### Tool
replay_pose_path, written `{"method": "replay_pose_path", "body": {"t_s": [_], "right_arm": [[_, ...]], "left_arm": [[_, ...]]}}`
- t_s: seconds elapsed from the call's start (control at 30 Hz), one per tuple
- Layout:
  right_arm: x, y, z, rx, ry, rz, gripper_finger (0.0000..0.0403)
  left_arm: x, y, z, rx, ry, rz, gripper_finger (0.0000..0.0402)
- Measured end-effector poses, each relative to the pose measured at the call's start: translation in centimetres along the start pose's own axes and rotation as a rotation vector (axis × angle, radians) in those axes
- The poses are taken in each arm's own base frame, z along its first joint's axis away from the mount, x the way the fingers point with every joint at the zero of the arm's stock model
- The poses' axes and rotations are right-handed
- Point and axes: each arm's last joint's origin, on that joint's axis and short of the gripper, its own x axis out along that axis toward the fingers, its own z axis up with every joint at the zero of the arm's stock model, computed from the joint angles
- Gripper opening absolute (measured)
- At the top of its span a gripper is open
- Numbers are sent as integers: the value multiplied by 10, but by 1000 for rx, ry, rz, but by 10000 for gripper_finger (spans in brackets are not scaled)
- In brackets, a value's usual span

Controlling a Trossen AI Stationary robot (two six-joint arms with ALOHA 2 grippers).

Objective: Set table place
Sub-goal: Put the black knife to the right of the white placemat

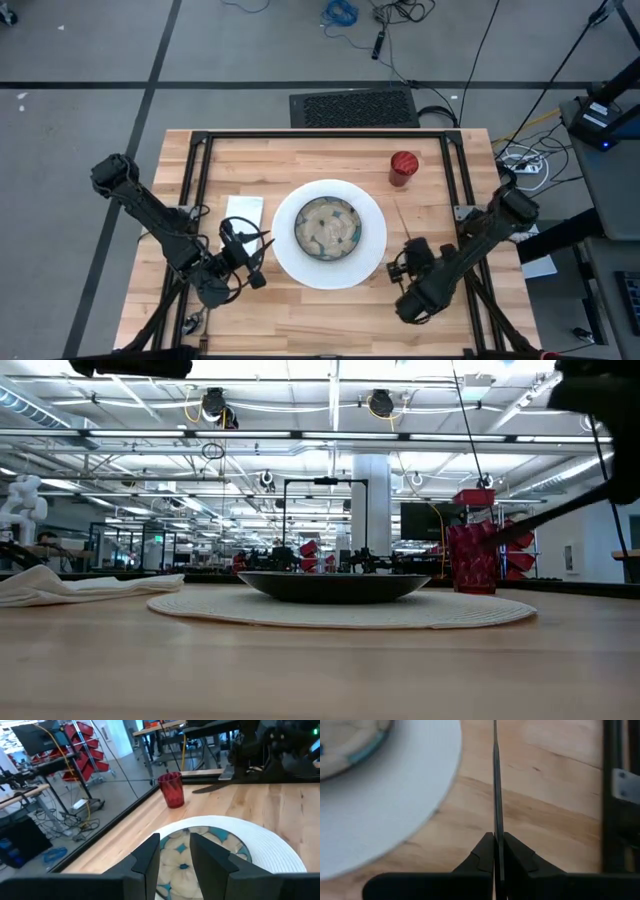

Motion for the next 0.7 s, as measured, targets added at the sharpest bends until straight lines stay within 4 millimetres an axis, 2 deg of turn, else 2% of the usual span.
{"method": "replay_pose_path", "body": {"t_s": [0.2,0.37,0.5,0.7], "right_arm": [[-26,-35,18,-7,142,-14,0],[-33,-54,28,13,219,19,0],[-23,-48,19,31,287,0,0],[-3,-18,3,106,228,171,0]], "left_arm": [[0,0,0,-7,1,-2,95],[1,2,3,-26,-3,3,95],[2,3,3,-28,11,-17,95],[2,3,3,-27,20,-35,95]]}}
